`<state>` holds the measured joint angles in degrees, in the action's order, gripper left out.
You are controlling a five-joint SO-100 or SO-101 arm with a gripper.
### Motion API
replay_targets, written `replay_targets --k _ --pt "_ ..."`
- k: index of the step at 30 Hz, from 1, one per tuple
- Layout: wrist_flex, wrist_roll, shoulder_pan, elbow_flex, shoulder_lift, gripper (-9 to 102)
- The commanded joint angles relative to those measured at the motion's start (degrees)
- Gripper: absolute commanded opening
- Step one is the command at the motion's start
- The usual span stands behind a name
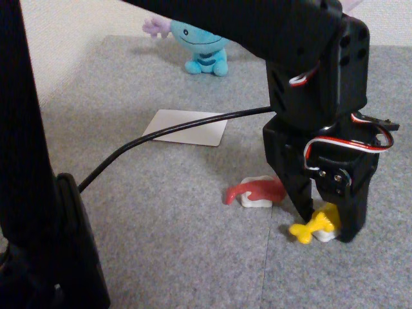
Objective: Wooper wants to eat egg sudhi, and Goomy wants to eat shrimp sushi
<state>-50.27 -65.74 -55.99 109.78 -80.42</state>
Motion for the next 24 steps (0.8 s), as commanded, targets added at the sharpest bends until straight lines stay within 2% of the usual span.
replay_targets --k 1,8,14,18,24 --pt "0.2 -0.2 0.9 0.1 -1.0 5" --pt "-2.5 -0.3 0.9 -0.6 -1.9 5" --pt "-7.2 -2.5 3.4 -0.6 -12.6 5" --pt "-10.5 -5.6 9.4 -0.6 -22.7 6" --pt "-14.0 -12.7 23.4 -0.7 -34.5 6"
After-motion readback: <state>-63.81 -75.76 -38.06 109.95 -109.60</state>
